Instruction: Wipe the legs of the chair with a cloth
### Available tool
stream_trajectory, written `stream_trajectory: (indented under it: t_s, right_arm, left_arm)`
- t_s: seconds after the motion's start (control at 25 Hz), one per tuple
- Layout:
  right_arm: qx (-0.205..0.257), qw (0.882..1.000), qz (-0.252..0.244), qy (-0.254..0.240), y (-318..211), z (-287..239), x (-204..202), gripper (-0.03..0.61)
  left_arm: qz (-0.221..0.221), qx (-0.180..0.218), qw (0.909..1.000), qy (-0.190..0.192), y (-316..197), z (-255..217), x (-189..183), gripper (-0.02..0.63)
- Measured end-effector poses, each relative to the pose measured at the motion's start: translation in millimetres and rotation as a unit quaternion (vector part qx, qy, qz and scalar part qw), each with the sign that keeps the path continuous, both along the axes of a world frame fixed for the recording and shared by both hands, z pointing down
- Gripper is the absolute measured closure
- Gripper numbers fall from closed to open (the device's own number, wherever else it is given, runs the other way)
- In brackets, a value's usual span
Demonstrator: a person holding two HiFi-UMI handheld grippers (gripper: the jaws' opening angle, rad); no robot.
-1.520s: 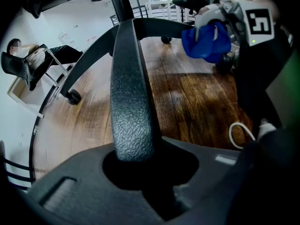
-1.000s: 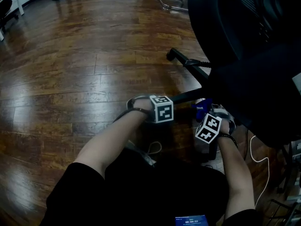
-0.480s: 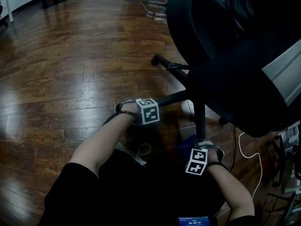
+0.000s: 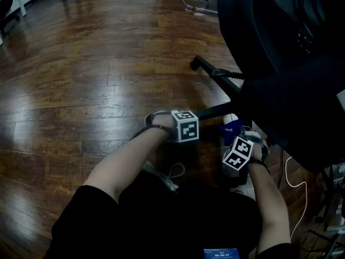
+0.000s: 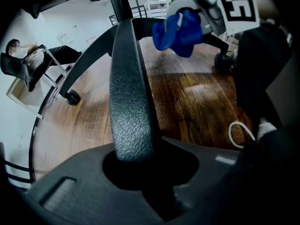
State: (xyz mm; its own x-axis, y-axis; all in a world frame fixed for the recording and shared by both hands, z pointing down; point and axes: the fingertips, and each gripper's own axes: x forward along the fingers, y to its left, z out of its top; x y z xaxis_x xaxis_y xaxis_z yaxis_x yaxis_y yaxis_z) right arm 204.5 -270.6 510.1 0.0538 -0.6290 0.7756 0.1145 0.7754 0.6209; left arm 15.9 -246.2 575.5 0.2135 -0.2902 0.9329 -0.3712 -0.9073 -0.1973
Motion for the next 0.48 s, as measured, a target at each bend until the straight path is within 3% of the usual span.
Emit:
stream_trajectory:
  t_s: [0.12, 0.24, 0.48]
  right_arm:
    - [0.038, 0.999, 0.009, -0.005, -33.8, -10.3, -10.5, 0.497]
    - [0.045, 0.999, 0.004, 0.003, -33.9, -11.3, -13.4, 0.495]
    - [-0.038, 0.999, -0.016, -0.002, 42.5, 7.0, 4.1, 0.496]
  left_arm:
    - [0.002, 0.000, 1.0000, 0.001, -0.6, -0.4, 0.9, 0.551]
    - [0.001, 0.001, 1.0000, 0.001, -0.8, 0.2, 0.3, 0.551]
    - [-0.001, 0.003, 1.0000, 0.003, 0.2, 1.6, -1.4, 0.551]
